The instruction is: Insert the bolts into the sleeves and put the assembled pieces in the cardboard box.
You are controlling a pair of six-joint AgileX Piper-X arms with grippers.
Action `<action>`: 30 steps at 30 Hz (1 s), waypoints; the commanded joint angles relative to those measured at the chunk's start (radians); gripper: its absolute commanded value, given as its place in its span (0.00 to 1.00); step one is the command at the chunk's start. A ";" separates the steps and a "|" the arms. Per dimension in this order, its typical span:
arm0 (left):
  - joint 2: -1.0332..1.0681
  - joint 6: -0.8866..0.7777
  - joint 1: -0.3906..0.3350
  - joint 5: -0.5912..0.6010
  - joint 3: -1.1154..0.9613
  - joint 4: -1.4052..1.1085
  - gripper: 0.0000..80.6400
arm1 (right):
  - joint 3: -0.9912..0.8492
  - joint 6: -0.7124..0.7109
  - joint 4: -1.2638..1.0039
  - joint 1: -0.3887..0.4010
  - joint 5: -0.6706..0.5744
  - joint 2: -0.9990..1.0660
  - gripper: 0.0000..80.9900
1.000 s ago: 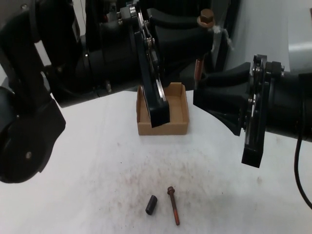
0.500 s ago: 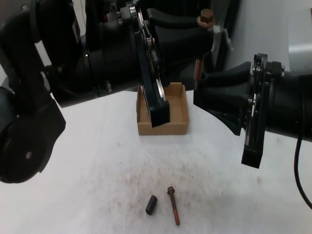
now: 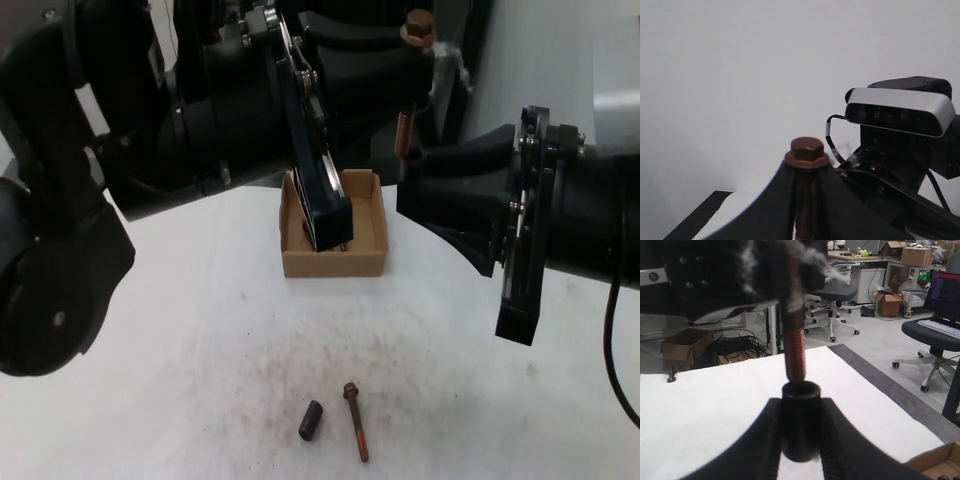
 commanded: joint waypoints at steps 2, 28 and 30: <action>-0.009 -0.001 -0.007 -0.007 -0.012 -0.035 0.00 | -0.004 -0.002 -0.027 0.000 -0.014 -0.001 0.01; -0.009 -0.030 -0.007 -0.007 -0.012 -0.035 0.00 | -0.003 -0.002 0.019 0.000 -0.014 -0.001 0.01; -0.009 -0.030 -0.007 -0.007 -0.012 -0.035 0.00 | -0.003 -0.002 0.019 0.000 -0.014 -0.001 0.01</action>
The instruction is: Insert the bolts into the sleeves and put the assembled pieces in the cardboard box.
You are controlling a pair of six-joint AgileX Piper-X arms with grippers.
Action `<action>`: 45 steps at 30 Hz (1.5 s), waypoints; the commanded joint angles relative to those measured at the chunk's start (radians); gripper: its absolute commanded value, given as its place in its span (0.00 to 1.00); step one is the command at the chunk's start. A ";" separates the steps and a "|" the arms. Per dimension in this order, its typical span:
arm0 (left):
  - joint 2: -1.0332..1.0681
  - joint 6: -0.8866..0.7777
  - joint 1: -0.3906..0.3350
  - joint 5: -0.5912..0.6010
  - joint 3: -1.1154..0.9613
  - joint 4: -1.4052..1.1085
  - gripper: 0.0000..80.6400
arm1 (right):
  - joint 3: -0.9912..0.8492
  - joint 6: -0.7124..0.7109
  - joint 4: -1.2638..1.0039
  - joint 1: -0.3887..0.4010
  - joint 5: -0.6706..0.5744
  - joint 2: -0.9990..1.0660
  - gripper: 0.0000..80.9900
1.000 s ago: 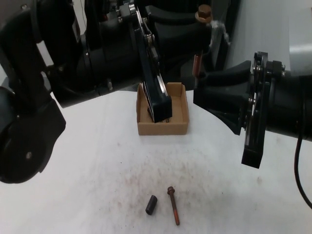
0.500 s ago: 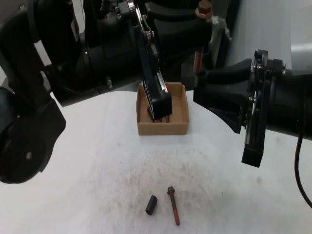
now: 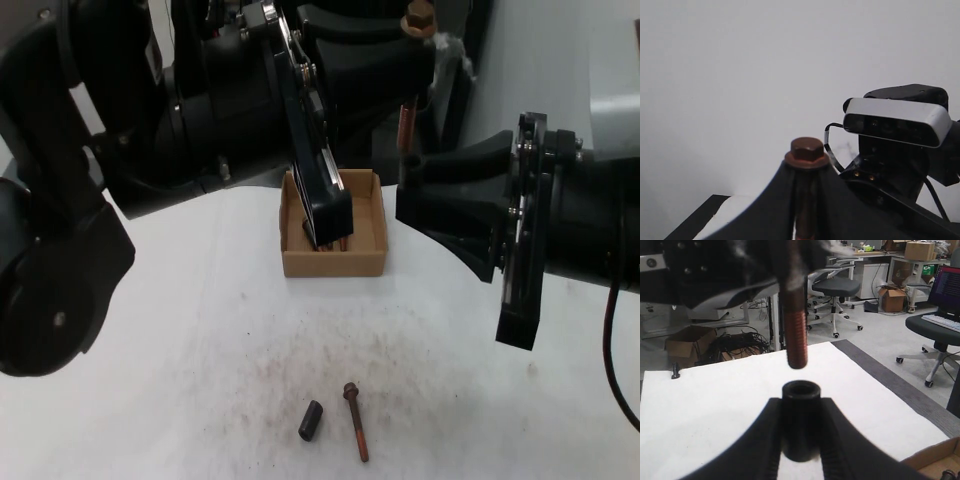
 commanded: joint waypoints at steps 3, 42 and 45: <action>-0.009 -0.009 -0.006 -0.007 -0.012 -0.017 0.00 | -0.003 -0.002 0.003 0.000 -0.008 -0.001 0.01; 0.008 -0.005 -0.028 -0.051 -0.002 0.041 0.00 | -0.003 -0.002 -0.064 0.000 0.000 -0.001 0.01; 0.008 -0.005 -0.028 -0.051 -0.002 0.041 0.00 | -0.003 -0.002 -0.073 0.000 0.000 -0.001 0.01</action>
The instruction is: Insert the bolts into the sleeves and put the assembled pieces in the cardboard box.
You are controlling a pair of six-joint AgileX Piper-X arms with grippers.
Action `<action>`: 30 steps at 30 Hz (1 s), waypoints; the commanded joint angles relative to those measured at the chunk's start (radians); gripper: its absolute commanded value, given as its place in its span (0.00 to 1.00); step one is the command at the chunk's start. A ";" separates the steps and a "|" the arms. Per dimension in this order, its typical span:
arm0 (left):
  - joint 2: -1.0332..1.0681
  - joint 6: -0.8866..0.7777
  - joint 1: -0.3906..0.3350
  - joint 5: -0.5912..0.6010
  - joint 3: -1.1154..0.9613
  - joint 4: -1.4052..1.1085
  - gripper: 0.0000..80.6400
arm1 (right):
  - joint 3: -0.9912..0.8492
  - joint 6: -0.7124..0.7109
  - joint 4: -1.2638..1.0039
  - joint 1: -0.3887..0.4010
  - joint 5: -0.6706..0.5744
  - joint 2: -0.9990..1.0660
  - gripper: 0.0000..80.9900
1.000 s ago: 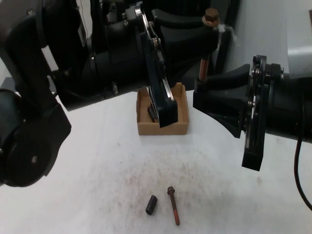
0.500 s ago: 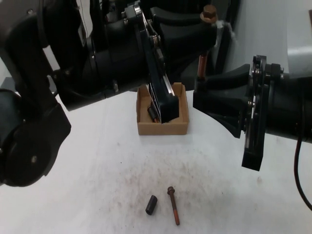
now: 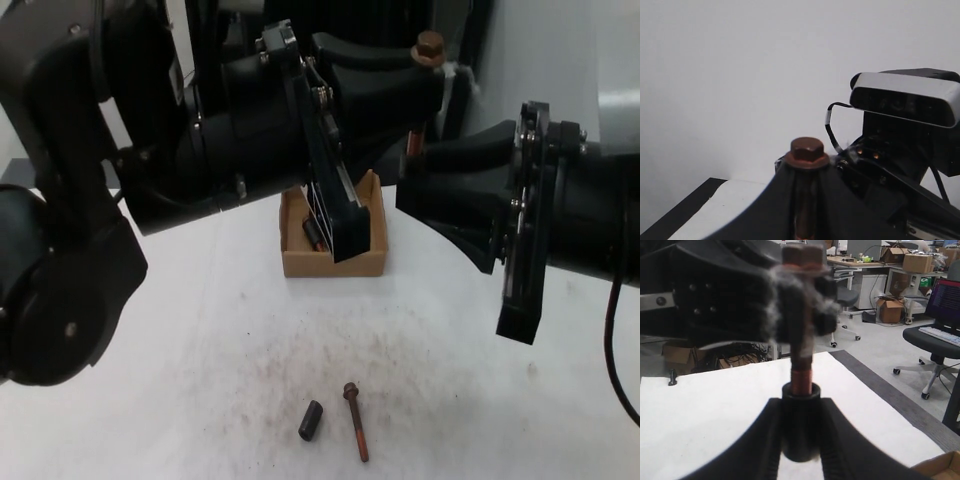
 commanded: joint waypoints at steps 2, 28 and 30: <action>-0.003 -0.003 -0.002 -0.005 -0.004 -0.005 0.00 | -0.005 -0.002 -0.031 0.000 0.001 -0.001 0.01; -0.005 -0.059 -0.002 -0.090 -0.004 -0.095 0.57 | -0.005 -0.002 -0.010 0.000 0.001 -0.001 0.01; -0.005 -0.060 -0.002 -0.207 -0.004 -0.201 0.57 | -0.005 -0.002 0.004 0.000 0.003 -0.001 0.01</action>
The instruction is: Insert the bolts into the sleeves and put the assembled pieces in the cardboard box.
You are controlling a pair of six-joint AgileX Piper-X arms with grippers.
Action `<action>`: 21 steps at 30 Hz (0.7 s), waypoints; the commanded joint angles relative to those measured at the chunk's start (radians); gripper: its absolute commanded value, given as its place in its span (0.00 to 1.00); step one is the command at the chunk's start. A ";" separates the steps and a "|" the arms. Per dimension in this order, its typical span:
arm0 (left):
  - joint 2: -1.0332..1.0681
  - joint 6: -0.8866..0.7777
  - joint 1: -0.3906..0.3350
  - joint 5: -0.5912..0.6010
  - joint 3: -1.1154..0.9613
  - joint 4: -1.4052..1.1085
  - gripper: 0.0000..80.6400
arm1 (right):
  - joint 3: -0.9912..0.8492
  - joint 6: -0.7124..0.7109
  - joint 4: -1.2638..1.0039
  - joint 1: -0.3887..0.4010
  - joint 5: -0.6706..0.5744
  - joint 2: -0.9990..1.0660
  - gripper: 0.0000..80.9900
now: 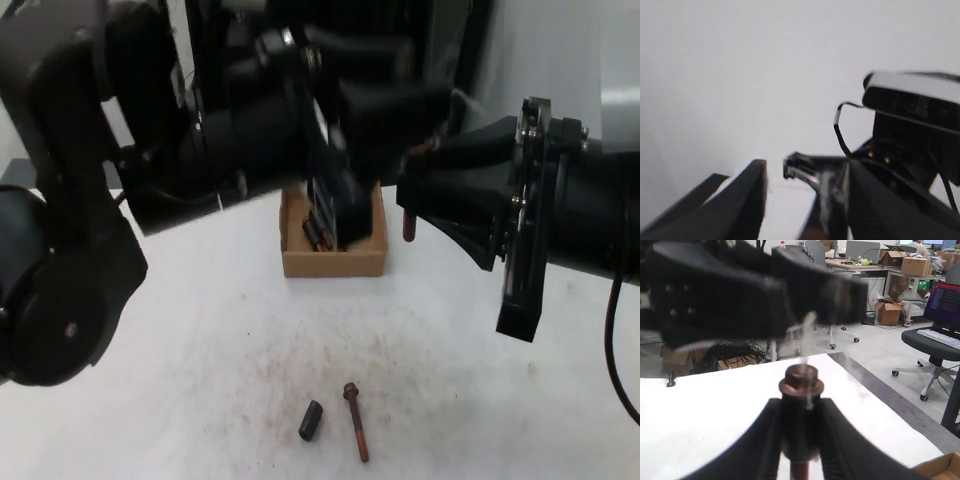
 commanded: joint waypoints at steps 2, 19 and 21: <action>-0.005 -0.014 -0.002 -0.291 -0.004 -0.224 0.57 | -0.005 -0.002 0.008 0.000 0.011 -0.001 0.01; 0.002 0.001 0.004 -0.671 -0.004 0.727 0.00 | -0.117 0.276 0.145 -0.001 0.327 0.174 0.01; 0.014 0.001 0.012 -0.671 -0.004 0.859 0.00 | -0.203 0.279 0.208 -0.001 0.326 0.279 0.01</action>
